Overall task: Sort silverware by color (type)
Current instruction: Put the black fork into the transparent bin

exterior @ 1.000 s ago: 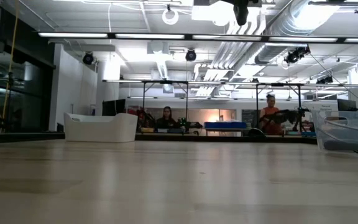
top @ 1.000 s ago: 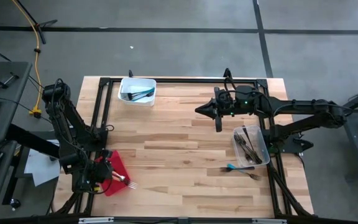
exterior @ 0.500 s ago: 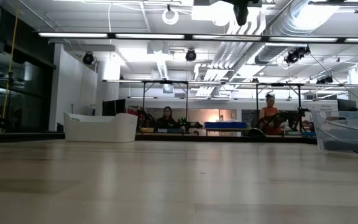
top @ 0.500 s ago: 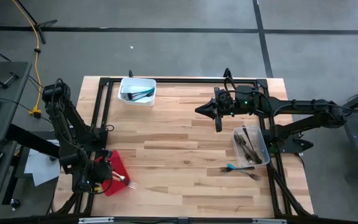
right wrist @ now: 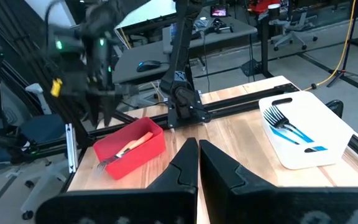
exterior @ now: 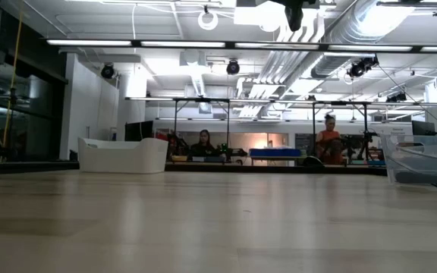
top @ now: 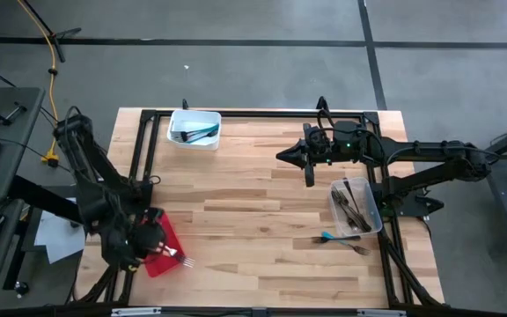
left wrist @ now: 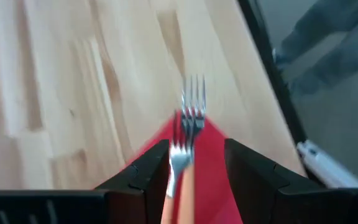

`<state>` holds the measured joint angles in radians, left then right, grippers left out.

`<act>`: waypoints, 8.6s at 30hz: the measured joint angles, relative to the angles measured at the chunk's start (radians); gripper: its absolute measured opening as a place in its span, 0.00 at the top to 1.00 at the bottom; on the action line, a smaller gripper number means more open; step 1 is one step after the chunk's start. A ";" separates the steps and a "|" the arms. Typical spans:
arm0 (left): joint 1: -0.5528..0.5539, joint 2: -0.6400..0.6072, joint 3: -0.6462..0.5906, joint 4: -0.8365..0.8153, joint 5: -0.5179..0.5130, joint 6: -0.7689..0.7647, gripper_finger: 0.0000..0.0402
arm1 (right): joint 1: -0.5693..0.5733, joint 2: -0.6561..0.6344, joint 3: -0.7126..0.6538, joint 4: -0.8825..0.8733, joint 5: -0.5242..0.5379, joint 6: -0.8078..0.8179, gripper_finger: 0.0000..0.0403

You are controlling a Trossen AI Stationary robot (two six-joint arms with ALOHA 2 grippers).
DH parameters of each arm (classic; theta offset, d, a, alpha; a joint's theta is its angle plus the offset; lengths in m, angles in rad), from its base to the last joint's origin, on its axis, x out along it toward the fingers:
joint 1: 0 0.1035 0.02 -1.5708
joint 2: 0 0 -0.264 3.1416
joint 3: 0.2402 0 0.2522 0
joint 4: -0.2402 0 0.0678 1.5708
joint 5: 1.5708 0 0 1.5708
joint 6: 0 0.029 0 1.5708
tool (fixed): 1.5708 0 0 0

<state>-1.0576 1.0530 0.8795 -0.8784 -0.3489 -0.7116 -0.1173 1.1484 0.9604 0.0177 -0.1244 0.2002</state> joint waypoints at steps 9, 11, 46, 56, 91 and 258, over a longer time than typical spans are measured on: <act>0.143 -0.049 0.276 -0.123 0.001 0.182 0.64 | 0.000 0.000 0.000 0.000 -0.054 0.000 1.00; 0.163 -0.050 0.307 -0.126 -0.008 0.200 0.64 | 0.000 0.000 0.000 0.000 -0.056 -0.002 1.00; 1.031 -0.197 -0.167 1.082 0.218 0.567 0.64 | 0.000 -0.117 0.000 0.005 -0.048 -0.120 1.00; 1.046 -0.198 -0.166 1.088 0.140 0.584 0.64 | 0.000 -0.114 0.000 0.005 -0.034 -0.154 1.00; 1.044 -0.198 -0.166 1.086 0.093 0.584 0.64 | 0.000 -0.114 0.000 0.005 0.090 -0.175 0.67; 1.044 -0.199 -0.166 0.943 0.103 0.539 1.00 | 0.365 0.205 0.134 -0.362 0.142 -0.019 0.81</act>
<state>-0.0135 0.8543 0.7140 0.0643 -0.2455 -0.1726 0.2482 1.3531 1.0940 -0.3447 0.0174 0.1816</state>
